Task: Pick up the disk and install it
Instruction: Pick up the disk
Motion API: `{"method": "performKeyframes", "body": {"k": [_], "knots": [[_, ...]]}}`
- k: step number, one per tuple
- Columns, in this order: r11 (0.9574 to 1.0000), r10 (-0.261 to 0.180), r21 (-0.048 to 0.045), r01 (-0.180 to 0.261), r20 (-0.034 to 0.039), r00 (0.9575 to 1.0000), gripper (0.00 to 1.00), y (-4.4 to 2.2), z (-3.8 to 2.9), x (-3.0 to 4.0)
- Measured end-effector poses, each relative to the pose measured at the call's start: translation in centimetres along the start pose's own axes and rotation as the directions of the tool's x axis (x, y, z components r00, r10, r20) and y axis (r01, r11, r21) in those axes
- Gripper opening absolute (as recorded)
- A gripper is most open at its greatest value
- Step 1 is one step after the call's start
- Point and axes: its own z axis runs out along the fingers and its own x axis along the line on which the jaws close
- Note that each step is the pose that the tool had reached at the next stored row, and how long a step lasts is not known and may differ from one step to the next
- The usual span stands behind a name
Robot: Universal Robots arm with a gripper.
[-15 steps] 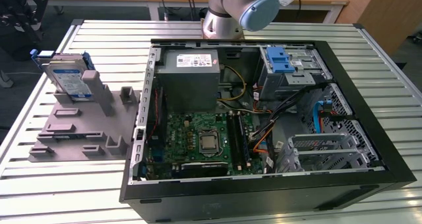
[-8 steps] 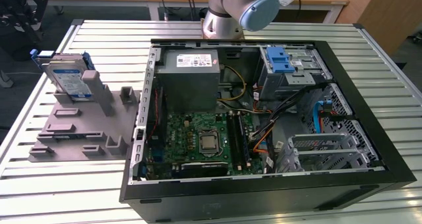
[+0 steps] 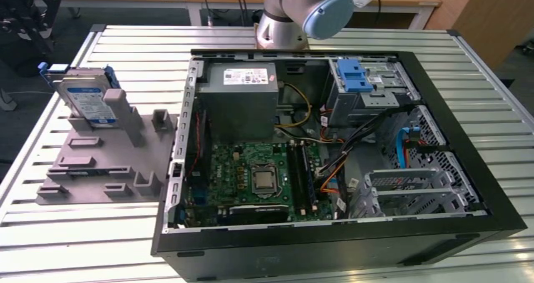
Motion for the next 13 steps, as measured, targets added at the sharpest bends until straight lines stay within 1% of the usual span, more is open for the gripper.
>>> {"method": "performKeyframes", "body": {"k": [7, 13], "knots": [[0.9999, -0.014, -0.0003, 0.014, -0.0005, 0.9999, 0.11, 0.0, 0.0, 0.0], [0.9999, -0.017, -0.0003, 0.017, -0.0006, 0.9999, 0.11, 0.0, 0.0, 0.0]]}}
